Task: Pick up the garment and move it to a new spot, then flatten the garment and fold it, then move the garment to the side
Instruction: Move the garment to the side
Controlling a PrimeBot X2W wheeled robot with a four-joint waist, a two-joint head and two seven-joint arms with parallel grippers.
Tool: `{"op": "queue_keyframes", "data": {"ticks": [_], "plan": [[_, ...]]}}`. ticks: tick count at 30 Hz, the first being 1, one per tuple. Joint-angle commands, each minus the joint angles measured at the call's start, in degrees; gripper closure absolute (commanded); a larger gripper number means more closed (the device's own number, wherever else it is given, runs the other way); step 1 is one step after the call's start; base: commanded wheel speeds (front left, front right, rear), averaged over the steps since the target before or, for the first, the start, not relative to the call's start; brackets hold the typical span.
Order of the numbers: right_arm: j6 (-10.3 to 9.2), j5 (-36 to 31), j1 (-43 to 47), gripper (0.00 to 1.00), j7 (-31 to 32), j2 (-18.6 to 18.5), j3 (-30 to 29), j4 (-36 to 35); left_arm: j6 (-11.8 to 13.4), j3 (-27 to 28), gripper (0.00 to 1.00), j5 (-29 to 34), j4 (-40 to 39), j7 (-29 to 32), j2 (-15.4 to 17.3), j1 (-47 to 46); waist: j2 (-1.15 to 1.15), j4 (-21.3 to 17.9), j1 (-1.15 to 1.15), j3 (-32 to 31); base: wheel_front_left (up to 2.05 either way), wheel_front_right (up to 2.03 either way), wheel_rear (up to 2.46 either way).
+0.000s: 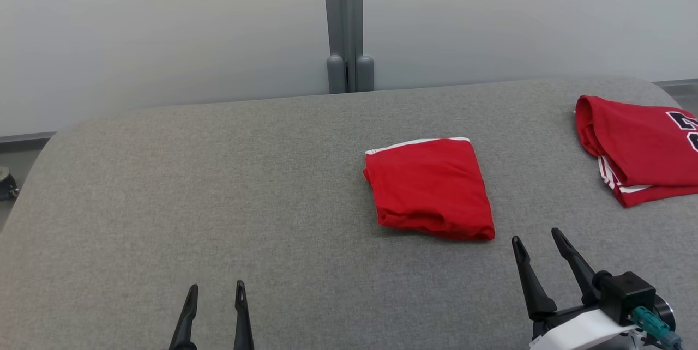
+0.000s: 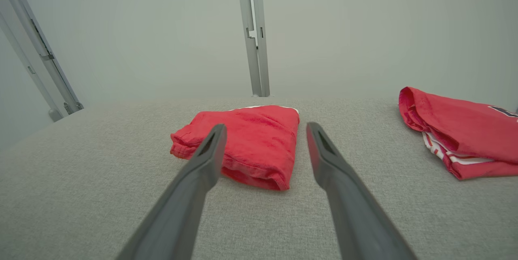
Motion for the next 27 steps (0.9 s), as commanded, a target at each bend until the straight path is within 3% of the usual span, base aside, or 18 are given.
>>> {"op": "queue_keyframes", "data": {"ticks": [1,10,15,22,27], "plan": [[-0.08,-0.2,0.3,0.0,-0.2,0.0,-0.3,-0.3,-0.2,-0.2,0.0,0.6,0.4,-0.2,0.1,-0.7,0.0,0.4,0.0,0.3,0.0,0.0,0.0],[-0.08,3.7,-3.8,0.0,-0.2,0.0,-1.9,2.2,-1.6,-2.4,0.0,1.7,0.9,-0.2,0.1,-1.8,0.0,1.5,0.0,2.6,0.0,0.0,0.0],[-0.07,12.7,-11.6,0.0,0.2,-2.7,0.0,11.3,-2.2,-4.0,0.0,2.3,0.6,-0.2,0.1,-3.7,0.0,2.2,0.0,6.0,0.0,0.0,0.0],[-0.06,28.9,-26.8,0.0,10.8,-8.8,5.3,21.6,-2.8,-5.8,0.0,1.8,-0.2,-0.2,0.1,-7.9,0.0,3.8,0.0,12.4,0.0,0.0,0.0],[-0.06,38.7,-34.8,0.0,23.4,-12.1,6.9,29.7,-2.6,-7.3,0.0,1.1,-0.7,-0.2,0.1,-10.5,0.0,5.1,0.0,15.4,0.0,0.0,0.0]]}}
